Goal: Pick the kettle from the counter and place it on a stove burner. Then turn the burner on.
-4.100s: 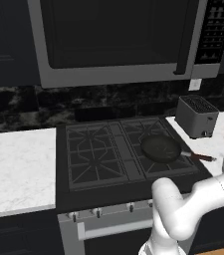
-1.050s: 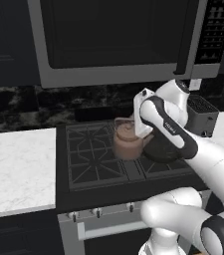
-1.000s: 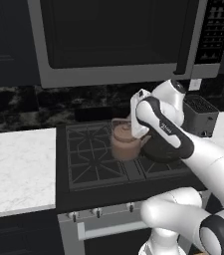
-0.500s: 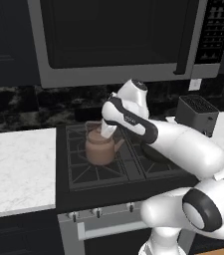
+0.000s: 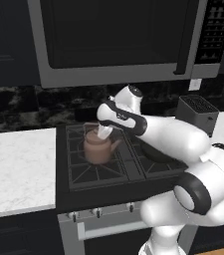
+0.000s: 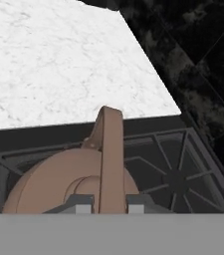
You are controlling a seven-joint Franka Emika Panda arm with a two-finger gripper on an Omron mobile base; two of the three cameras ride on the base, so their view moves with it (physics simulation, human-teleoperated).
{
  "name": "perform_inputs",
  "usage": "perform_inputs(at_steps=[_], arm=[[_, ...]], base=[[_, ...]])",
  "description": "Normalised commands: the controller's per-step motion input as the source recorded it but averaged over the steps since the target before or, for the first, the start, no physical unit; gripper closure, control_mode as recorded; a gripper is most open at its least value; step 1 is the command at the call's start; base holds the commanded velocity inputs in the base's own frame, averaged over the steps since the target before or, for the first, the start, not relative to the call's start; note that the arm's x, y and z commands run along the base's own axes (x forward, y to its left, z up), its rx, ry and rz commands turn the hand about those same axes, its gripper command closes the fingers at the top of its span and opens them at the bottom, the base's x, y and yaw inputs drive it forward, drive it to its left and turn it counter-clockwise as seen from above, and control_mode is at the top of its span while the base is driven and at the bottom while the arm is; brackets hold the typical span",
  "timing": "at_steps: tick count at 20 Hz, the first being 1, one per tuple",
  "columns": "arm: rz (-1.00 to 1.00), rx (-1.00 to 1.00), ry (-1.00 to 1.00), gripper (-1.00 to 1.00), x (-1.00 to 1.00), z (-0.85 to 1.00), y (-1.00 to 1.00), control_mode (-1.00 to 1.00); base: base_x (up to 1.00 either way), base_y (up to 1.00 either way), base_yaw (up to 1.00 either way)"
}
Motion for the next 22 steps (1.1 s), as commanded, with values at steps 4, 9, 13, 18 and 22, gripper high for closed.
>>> perform_inputs(at_steps=[4, 9, 13, 18, 22], arm=[[-0.03, 0.21, -0.03, 1.0, 0.35, -0.34, 0.47, -1.0], [0.0, 0.12, 0.0, 1.0, 0.14, -0.27, 0.43, -1.0], [0.0, -0.03, 0.01, 1.0, 0.03, -0.07, 0.02, -1.0], [0.0, -0.1, -0.04, 1.0, 0.28, -0.12, -0.14, -1.0], [0.0, -0.04, -0.01, 1.0, 0.26, -0.03, -0.04, -1.0]], base=[[0.0, 0.0, 0.0], [0.0, 0.0, 0.0], [0.0, 0.0, 0.0], [0.0, 0.0, 0.0], [0.0, 0.0, 0.0]])
